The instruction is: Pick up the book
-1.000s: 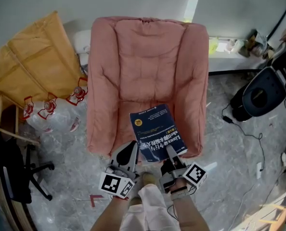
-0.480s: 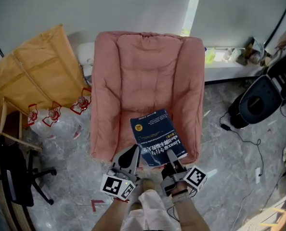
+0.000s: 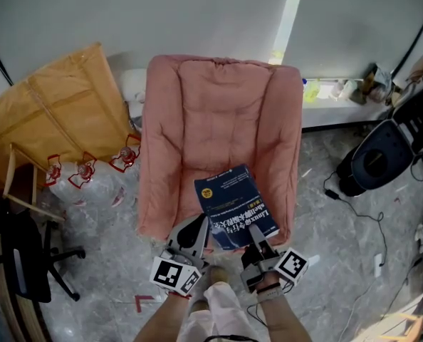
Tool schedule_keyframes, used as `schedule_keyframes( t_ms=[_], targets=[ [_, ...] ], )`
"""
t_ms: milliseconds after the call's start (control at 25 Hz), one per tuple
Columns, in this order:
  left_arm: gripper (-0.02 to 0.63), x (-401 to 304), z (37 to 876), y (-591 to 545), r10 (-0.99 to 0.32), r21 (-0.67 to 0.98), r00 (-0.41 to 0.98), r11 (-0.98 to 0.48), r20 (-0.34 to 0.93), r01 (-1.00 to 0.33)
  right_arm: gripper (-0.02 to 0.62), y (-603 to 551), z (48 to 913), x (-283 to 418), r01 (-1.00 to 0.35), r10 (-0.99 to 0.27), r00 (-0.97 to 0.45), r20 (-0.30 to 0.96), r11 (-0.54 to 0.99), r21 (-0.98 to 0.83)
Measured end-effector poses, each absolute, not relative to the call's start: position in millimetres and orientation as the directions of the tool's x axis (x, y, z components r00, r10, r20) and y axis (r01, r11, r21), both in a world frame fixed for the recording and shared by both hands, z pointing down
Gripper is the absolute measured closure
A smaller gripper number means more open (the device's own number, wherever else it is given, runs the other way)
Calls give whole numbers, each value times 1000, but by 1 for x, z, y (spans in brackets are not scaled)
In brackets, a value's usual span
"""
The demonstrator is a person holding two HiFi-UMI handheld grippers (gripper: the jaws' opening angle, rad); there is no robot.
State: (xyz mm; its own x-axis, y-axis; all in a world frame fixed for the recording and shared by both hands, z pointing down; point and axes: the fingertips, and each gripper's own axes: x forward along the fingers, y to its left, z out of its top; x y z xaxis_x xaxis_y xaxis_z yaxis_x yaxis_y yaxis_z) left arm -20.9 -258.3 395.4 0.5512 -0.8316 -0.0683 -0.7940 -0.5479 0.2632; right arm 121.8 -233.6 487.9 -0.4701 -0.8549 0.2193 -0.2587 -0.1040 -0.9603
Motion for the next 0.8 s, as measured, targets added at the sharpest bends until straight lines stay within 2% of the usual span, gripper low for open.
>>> schedule_keyframes(
  t_ms=[800],
  targets=[
    [597, -18, 348, -258, -832, 251, 544, -553, -110, -795, 419, -238, 442, 121, -233, -847, -508, 159, -43, -972]
  ],
)
